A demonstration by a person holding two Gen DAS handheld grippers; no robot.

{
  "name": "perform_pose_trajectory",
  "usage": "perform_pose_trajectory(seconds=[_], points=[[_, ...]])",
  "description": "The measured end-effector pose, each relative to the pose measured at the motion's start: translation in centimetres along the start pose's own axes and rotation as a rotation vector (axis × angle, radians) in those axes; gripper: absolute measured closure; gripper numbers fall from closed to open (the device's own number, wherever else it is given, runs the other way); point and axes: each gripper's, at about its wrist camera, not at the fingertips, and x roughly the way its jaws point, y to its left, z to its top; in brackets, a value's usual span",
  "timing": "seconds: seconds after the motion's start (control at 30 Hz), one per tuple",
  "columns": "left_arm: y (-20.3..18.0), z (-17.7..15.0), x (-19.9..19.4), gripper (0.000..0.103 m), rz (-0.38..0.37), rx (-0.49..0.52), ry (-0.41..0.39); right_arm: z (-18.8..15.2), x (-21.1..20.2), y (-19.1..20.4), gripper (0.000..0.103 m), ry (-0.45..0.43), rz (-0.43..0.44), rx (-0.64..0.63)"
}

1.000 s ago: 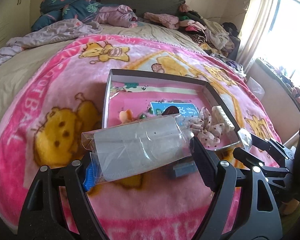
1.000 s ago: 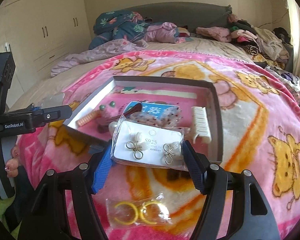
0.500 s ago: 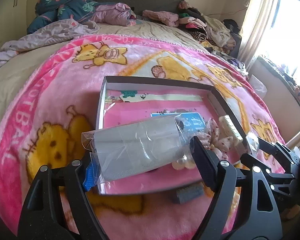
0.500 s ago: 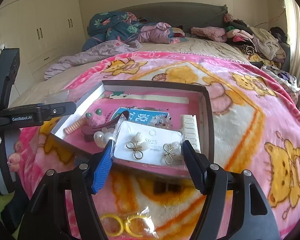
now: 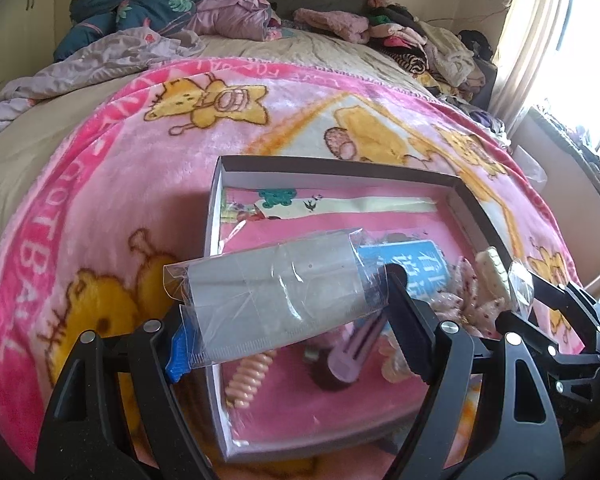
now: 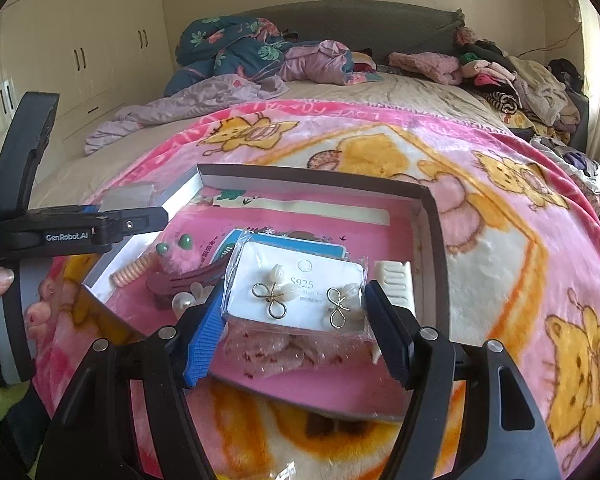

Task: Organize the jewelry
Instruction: 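Release the white packet in the box with left tool while right releases earring card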

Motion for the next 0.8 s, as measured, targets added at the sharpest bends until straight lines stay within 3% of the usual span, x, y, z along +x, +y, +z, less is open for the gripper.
perform_pose_trajectory(seconds=[0.47, 0.8], points=[[1.3, 1.1, 2.8, 0.031, -0.005, -0.017, 0.036, 0.3, 3.6, 1.0, 0.036, 0.060, 0.035, -0.014], [0.9, 1.3, 3.3, 0.031, -0.010, -0.012, 0.046, -0.3, 3.7, 1.7, 0.030, 0.074, 0.049, -0.013]])
